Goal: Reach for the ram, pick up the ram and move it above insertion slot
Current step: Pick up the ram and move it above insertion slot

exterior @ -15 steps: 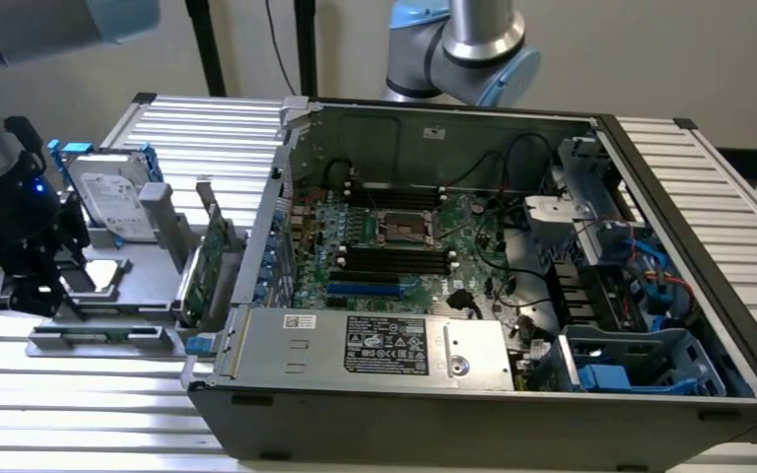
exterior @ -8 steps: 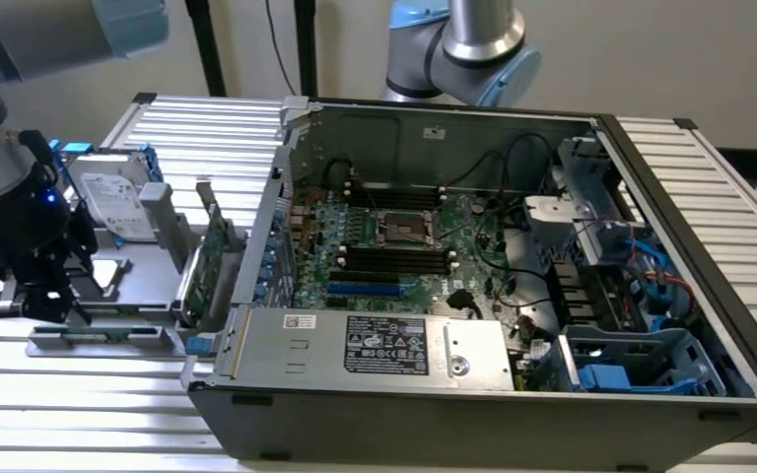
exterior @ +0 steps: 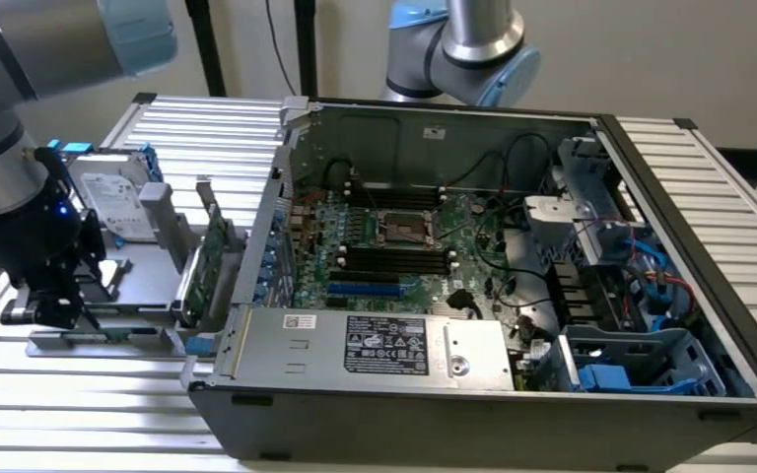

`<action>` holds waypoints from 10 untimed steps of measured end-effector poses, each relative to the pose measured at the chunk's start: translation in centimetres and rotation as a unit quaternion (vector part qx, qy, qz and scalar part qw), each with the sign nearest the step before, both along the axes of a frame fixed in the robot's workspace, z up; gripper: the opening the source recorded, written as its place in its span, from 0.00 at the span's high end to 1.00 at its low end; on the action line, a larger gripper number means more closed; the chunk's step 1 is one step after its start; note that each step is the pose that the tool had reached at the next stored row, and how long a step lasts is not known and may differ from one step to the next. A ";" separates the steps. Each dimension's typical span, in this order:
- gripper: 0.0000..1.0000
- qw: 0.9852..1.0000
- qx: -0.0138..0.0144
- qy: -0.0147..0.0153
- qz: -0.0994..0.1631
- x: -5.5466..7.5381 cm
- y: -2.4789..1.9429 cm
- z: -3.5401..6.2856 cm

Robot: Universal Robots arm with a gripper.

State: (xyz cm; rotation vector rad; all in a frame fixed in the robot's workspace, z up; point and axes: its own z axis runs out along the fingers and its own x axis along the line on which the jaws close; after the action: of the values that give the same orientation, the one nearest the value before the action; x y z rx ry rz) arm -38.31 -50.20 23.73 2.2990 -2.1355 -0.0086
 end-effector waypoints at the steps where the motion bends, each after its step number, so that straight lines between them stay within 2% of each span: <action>1: 0.58 1.000 0.000 0.000 0.000 0.0 0.00 -0.18; 10: 0.58 1.000 0.000 0.000 0.000 0.0 0.00 -1.83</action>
State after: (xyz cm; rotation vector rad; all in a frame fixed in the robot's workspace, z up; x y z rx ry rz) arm -38.32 -50.20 21.90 2.2988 -2.1360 -0.0085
